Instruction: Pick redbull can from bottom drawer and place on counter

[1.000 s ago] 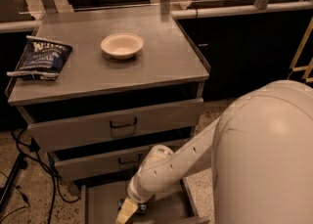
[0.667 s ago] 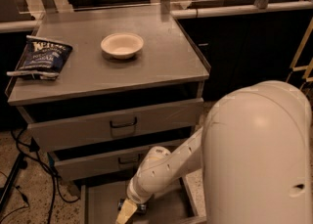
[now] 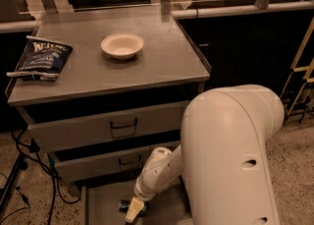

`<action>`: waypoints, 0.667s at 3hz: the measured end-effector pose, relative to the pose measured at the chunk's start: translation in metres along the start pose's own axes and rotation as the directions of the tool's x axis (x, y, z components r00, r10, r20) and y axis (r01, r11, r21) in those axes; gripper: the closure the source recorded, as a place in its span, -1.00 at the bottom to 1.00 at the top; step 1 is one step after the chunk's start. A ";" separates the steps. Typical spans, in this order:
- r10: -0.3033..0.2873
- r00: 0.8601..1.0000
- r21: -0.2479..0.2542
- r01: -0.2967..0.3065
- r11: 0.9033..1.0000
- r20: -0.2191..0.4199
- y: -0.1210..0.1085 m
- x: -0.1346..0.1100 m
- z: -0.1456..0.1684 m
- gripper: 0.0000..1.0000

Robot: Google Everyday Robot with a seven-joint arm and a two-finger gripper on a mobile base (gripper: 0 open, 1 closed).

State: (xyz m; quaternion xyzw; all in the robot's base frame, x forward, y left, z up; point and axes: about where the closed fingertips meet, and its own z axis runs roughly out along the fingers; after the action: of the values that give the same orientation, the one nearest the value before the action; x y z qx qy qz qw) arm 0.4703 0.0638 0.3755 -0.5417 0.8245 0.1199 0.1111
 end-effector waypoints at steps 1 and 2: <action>0.009 0.999 -0.007 -0.009 1.000 0.040 -0.005 0.001 0.016 -1.00; 0.036 0.997 -0.041 -0.034 0.999 0.063 -0.016 0.017 0.074 -1.00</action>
Offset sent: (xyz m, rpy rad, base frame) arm 0.0129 0.0065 -0.0833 0.1062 0.0061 -0.0410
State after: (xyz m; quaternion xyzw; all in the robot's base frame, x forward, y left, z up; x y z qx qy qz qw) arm 0.4822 0.0667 0.2985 -0.5253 0.8273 0.1555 0.1243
